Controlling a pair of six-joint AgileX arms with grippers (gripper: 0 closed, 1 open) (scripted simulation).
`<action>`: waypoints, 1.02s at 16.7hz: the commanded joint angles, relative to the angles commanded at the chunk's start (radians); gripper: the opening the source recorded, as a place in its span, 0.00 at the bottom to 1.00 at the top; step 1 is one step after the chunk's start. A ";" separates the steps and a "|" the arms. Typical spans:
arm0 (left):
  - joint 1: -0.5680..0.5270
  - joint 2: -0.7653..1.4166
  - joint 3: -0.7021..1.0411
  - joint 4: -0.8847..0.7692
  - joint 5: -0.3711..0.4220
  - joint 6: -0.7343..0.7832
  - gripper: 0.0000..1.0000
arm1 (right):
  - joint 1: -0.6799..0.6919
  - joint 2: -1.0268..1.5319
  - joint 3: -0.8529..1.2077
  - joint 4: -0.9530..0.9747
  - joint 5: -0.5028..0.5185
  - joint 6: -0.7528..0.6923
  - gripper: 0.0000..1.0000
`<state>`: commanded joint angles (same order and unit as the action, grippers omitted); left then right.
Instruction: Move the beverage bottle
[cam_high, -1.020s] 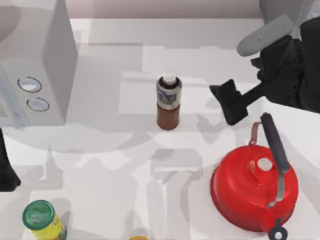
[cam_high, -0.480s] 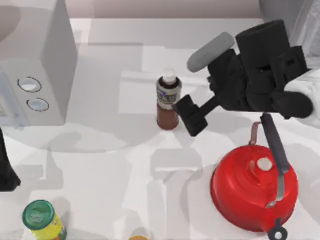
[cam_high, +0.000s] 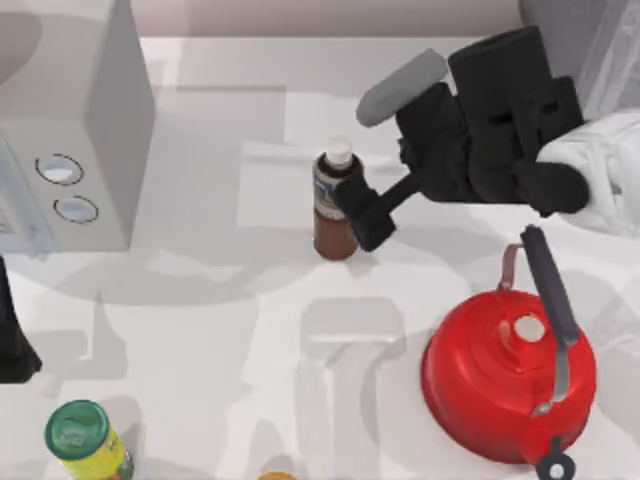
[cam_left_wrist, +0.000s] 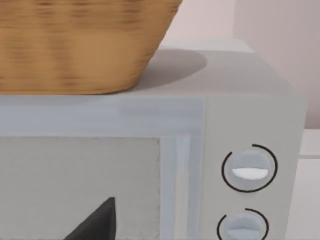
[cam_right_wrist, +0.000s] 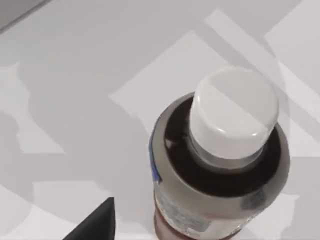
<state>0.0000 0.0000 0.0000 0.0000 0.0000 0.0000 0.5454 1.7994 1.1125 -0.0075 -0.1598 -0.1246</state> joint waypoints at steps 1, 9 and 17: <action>0.000 0.000 0.000 0.000 0.000 0.000 1.00 | -0.001 0.046 0.032 0.013 0.001 0.000 1.00; 0.000 0.000 0.000 0.000 0.000 0.000 1.00 | 0.052 0.268 0.134 0.125 0.035 0.027 1.00; 0.000 0.000 0.000 0.000 0.000 0.000 1.00 | 0.054 0.268 0.130 0.127 0.037 0.029 0.70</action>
<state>0.0000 0.0000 0.0000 0.0000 0.0000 0.0000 0.5997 2.0677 1.2427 0.1198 -0.1229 -0.0961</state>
